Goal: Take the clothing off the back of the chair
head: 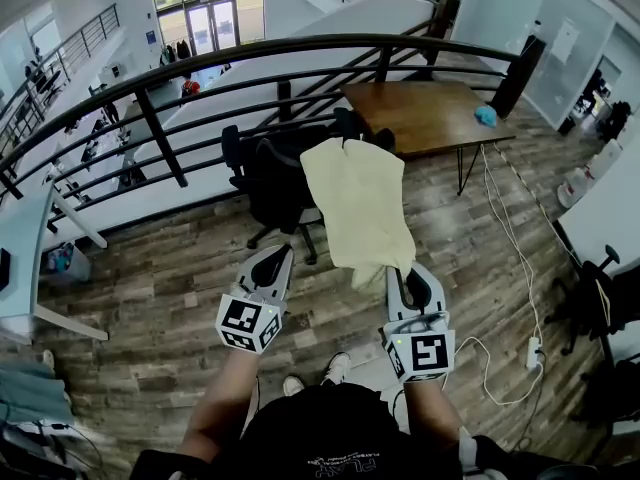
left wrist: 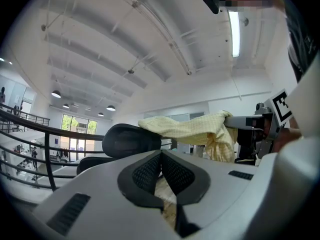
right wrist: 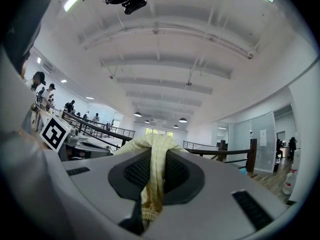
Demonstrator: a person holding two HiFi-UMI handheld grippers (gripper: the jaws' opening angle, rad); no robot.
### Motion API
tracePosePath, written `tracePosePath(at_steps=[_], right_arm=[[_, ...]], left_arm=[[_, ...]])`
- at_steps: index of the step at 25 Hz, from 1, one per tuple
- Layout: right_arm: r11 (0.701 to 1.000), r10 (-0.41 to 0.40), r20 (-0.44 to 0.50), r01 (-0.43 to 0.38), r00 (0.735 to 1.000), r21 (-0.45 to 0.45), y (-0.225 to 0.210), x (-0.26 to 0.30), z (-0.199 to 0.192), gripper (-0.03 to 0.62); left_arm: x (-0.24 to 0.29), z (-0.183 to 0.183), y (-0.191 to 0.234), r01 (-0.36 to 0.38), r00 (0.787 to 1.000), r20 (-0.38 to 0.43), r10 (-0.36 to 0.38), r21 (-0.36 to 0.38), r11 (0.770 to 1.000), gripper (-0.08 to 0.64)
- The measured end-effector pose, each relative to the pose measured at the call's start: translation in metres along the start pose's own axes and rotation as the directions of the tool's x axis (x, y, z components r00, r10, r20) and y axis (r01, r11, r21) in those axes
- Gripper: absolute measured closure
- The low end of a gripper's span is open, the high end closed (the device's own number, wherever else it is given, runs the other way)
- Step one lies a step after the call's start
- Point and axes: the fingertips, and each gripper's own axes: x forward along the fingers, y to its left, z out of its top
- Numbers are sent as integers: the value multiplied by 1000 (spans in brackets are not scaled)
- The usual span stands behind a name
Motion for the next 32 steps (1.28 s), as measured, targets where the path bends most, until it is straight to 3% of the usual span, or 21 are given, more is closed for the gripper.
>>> tracePosePath(at_steps=[14,32], right_arm=[[1000,-8,-72,8,997,7,27,-5,-22,543],[1000,-3,-67,4,998,9,42,22,-17,545]], left_arm=[[-29,-11,9,5,1000,-11,-5,-19,1000,546],[-39,-4,28,-24,1000,-1,24,-12,1000,546]])
